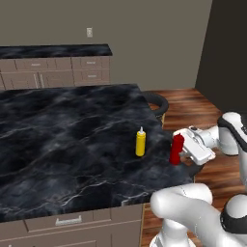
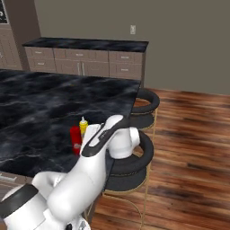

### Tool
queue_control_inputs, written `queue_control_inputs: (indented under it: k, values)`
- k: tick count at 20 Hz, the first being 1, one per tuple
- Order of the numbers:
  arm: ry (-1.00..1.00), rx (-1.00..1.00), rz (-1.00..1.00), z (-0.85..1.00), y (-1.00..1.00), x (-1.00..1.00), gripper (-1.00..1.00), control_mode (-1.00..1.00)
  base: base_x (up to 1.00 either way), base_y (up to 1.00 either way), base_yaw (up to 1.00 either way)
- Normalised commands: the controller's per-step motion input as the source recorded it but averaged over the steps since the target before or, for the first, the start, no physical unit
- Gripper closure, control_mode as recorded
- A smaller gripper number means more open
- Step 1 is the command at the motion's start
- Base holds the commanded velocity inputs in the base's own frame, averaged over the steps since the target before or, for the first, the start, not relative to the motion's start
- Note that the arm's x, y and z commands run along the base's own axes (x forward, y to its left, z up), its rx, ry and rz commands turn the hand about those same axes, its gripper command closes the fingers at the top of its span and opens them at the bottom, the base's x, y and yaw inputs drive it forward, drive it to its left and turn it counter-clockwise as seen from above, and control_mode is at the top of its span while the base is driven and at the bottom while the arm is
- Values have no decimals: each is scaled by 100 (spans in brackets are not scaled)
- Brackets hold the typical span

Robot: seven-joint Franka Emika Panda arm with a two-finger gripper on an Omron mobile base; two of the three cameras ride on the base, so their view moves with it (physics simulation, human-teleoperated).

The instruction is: Move the mustard and ketchup from the cabinet to the dining counter.

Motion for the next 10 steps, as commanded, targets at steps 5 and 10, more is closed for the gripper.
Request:
queue_control_inputs:
  k: [5, 10]
  values:
    - [-2, 0, 0, -16, 5, 22, 100, -100, 0, 0, 0]
    - [0, 0, -3, -27, 7, 23, 100, -100, 0, 0, 0]
